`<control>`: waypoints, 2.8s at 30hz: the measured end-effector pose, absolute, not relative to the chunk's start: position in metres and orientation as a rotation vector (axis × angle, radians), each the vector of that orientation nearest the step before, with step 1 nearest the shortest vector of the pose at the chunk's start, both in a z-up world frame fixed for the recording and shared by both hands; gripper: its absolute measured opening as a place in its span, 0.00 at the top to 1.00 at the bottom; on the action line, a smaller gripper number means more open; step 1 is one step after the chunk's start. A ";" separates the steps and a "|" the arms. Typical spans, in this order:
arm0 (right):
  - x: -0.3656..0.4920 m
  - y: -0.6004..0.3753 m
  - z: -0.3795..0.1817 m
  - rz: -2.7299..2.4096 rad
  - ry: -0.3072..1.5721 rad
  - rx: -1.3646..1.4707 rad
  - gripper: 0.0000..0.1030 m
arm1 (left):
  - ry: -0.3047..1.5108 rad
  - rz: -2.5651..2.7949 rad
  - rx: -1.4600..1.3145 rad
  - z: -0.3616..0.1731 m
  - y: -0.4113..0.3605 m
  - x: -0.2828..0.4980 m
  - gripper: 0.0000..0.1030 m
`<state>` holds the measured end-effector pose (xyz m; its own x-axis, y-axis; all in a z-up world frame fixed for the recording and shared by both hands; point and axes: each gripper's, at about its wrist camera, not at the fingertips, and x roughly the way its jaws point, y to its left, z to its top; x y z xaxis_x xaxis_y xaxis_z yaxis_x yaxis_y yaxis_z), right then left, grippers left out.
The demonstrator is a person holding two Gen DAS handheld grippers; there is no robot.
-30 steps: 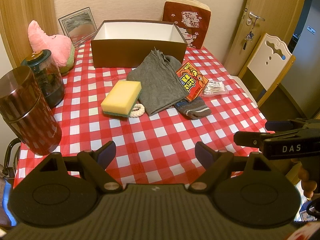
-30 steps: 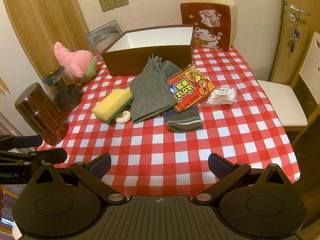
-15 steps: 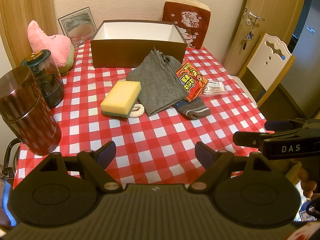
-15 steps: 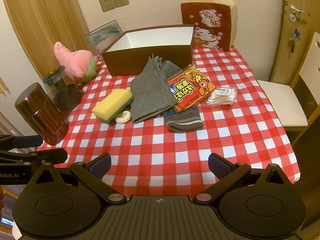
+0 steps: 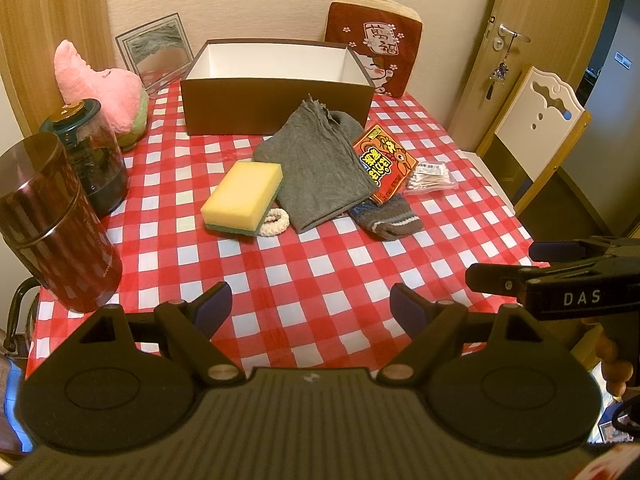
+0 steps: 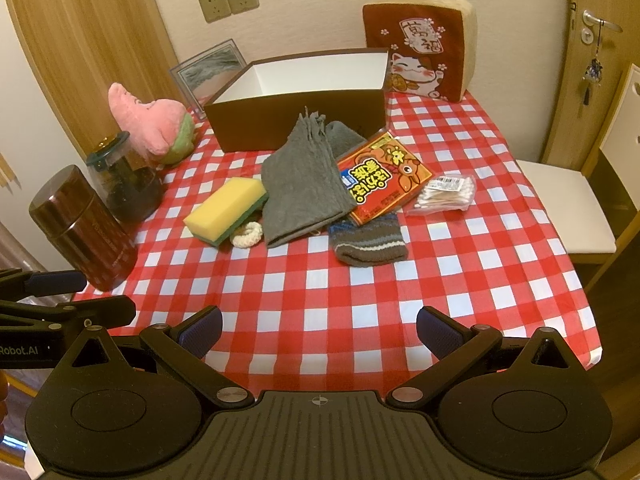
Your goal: Organize soft objects
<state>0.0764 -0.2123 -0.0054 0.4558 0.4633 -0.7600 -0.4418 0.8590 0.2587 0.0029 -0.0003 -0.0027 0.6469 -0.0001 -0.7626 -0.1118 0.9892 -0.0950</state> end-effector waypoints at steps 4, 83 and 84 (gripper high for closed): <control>0.078 -0.212 -0.006 0.559 0.946 0.026 0.00 | 0.867 0.064 -0.139 -0.003 0.000 0.003 0.17; 0.309 -0.213 -0.141 0.602 1.103 0.401 0.40 | 0.980 0.252 -0.196 -0.080 0.094 0.222 0.34; 0.311 -0.215 -0.146 0.598 1.110 0.424 0.40 | 0.981 0.256 -0.202 -0.080 0.094 0.221 0.34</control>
